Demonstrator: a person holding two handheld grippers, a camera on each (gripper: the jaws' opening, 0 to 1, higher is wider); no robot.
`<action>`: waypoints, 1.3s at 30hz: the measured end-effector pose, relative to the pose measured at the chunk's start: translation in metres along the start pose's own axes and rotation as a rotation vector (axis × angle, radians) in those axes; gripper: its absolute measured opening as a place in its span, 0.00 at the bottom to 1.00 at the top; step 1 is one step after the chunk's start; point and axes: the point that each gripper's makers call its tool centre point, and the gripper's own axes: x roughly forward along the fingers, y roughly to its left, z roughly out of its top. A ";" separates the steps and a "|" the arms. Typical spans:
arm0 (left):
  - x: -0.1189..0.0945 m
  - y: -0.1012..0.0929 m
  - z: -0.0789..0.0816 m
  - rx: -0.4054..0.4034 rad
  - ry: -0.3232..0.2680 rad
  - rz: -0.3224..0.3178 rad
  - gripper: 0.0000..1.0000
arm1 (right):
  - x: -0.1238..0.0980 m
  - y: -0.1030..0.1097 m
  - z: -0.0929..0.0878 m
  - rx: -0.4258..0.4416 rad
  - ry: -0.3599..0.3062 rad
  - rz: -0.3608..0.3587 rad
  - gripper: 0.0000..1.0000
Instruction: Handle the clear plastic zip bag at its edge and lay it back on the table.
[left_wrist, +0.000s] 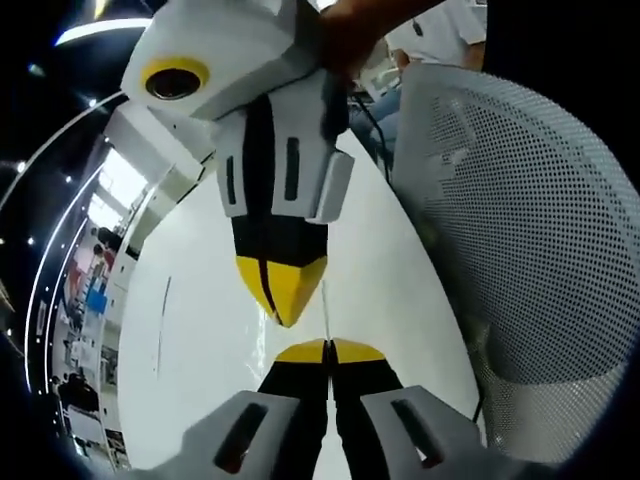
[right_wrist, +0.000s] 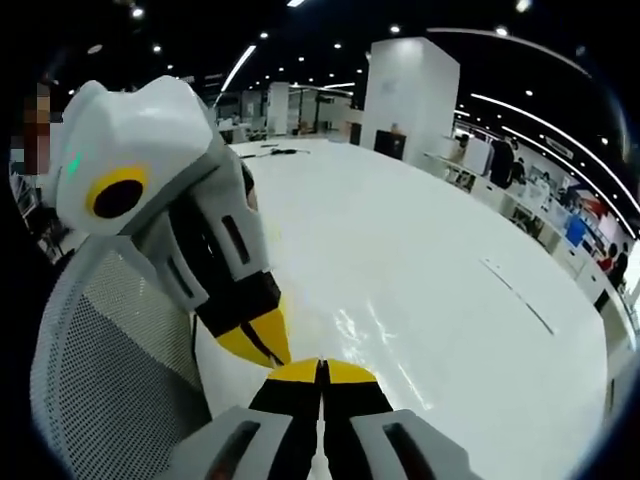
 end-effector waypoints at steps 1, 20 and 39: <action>0.001 0.000 -0.001 0.004 0.004 0.002 0.00 | 0.000 -0.001 0.000 -0.002 -0.001 -0.004 0.00; 0.000 -0.006 -0.016 -0.045 0.037 0.022 0.00 | -0.019 -0.037 0.034 -0.020 -0.096 -0.144 0.00; -0.001 -0.007 -0.012 -0.115 0.010 0.039 0.00 | -0.024 -0.043 0.053 -0.042 -0.142 -0.190 0.00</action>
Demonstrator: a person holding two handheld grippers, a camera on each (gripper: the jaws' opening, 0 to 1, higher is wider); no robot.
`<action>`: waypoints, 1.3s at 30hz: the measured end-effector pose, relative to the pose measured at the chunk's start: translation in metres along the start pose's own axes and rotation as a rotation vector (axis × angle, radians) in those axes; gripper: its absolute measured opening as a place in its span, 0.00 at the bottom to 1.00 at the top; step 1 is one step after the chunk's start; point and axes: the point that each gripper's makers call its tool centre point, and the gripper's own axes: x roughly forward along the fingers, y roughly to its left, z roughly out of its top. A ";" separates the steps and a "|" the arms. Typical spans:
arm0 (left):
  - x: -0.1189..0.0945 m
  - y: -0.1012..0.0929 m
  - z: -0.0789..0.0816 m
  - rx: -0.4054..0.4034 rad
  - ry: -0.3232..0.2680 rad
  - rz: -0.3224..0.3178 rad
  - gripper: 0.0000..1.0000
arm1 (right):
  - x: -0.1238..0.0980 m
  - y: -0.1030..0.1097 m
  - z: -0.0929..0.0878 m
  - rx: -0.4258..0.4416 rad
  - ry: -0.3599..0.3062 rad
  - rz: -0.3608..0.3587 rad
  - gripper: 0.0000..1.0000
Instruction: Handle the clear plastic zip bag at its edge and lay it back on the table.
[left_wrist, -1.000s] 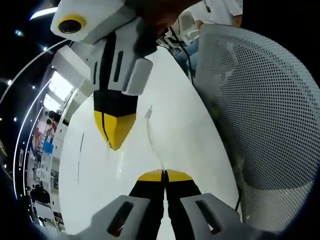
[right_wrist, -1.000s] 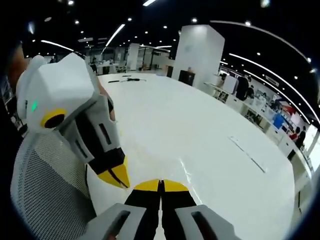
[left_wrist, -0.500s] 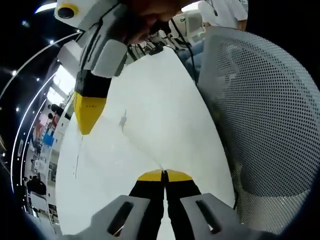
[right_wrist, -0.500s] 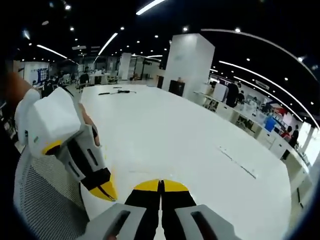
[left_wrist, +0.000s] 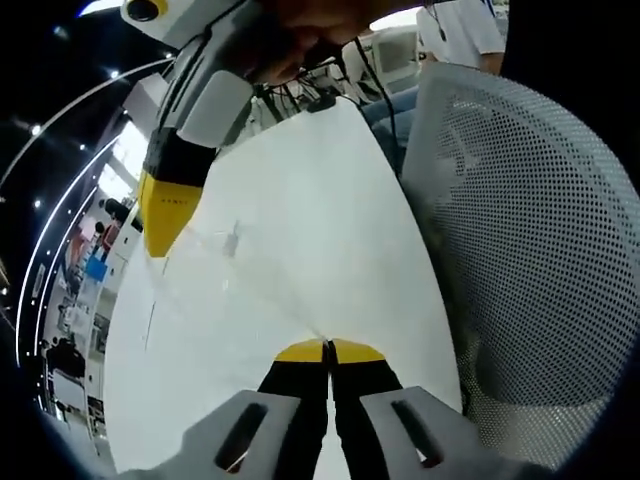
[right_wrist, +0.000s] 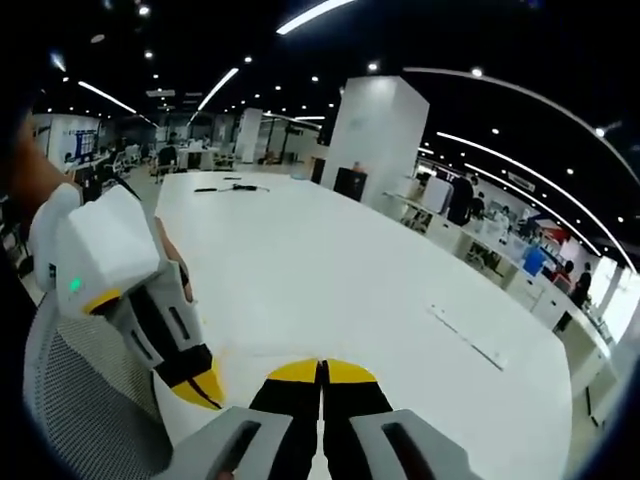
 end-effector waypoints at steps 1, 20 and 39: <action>0.001 0.000 0.001 -0.003 0.001 0.000 0.00 | 0.000 -0.001 0.000 0.001 -0.001 -0.002 0.00; 0.002 0.008 0.005 -0.077 -0.017 0.009 0.00 | 0.004 -0.002 -0.019 -0.065 0.043 -0.021 0.00; -0.034 0.038 0.043 -0.341 -0.261 0.072 0.16 | 0.014 -0.003 -0.047 -0.062 0.107 -0.020 0.00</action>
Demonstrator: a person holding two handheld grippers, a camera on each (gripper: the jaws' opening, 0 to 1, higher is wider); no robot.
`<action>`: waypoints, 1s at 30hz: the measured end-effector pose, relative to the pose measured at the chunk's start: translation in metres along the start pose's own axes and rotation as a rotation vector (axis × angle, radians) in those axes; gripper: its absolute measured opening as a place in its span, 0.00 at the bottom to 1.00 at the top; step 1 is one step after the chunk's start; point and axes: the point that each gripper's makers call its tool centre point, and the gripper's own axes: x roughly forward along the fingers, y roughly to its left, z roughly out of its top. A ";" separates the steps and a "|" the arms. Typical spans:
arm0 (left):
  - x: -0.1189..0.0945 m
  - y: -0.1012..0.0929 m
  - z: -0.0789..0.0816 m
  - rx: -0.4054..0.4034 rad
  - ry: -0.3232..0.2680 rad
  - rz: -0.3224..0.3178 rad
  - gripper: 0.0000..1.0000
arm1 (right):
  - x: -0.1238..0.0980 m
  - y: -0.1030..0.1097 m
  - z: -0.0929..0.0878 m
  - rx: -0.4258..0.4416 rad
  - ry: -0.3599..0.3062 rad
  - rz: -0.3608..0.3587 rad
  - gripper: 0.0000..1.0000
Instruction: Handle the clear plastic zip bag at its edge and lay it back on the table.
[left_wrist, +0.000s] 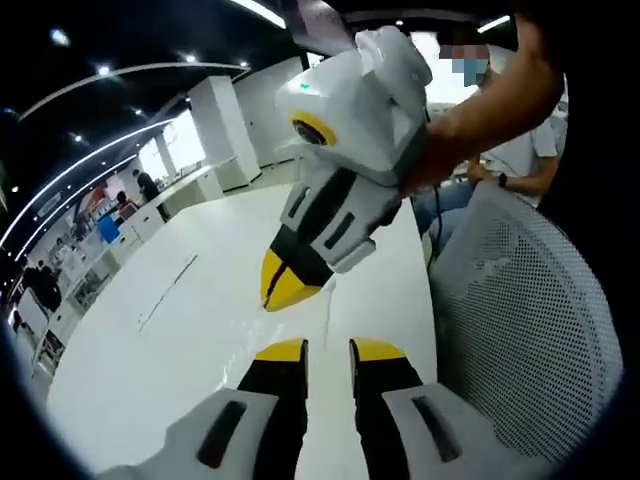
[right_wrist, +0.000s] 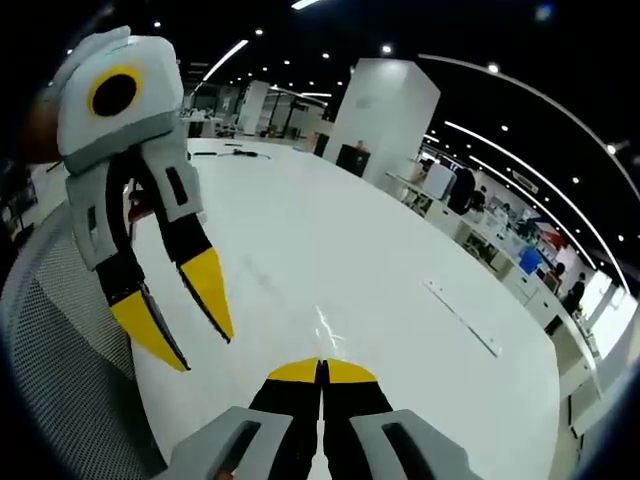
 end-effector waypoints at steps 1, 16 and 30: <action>-0.003 0.003 0.001 -0.023 -0.011 0.013 0.17 | 0.001 -0.001 0.000 0.003 0.004 -0.001 0.00; -0.047 0.023 -0.026 -0.212 -0.044 0.135 0.30 | 0.018 -0.001 -0.010 -0.057 0.026 0.011 0.00; -0.077 0.015 -0.074 -0.355 -0.006 0.203 0.39 | 0.041 0.006 -0.016 -0.154 0.030 0.015 0.00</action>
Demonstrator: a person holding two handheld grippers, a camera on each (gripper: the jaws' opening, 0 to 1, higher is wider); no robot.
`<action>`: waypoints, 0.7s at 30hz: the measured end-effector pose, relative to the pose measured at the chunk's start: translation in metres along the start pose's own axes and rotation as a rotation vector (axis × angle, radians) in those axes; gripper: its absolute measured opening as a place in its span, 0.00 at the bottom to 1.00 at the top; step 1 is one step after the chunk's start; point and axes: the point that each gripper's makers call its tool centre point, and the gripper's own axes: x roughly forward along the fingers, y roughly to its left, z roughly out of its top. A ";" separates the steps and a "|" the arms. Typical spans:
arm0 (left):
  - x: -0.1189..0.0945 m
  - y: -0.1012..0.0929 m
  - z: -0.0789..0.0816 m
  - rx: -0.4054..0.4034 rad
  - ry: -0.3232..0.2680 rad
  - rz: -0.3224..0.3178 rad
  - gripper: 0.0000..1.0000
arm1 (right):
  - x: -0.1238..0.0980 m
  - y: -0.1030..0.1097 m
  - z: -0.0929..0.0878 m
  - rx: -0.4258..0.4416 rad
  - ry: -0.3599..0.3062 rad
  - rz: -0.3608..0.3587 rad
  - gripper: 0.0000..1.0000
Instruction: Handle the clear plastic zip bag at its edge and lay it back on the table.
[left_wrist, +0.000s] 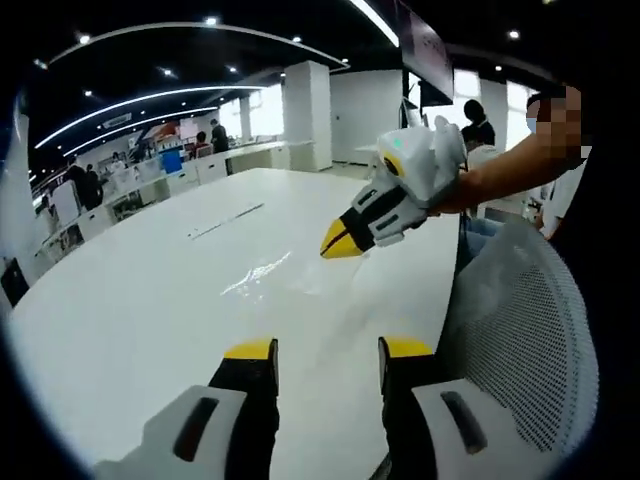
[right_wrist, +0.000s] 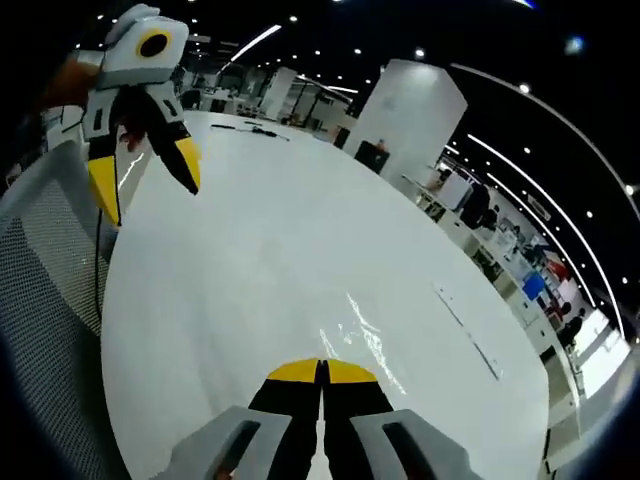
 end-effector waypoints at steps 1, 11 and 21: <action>-0.001 -0.001 -0.002 -0.003 0.003 0.004 0.39 | 0.001 0.001 -0.001 -0.005 0.000 0.003 0.00; -0.011 -0.008 -0.038 -0.017 0.040 0.030 0.41 | 0.012 0.017 -0.010 0.004 0.024 0.046 0.00; -0.012 -0.013 -0.053 -0.007 0.062 0.052 0.40 | 0.023 0.037 -0.016 -0.011 0.059 0.115 0.00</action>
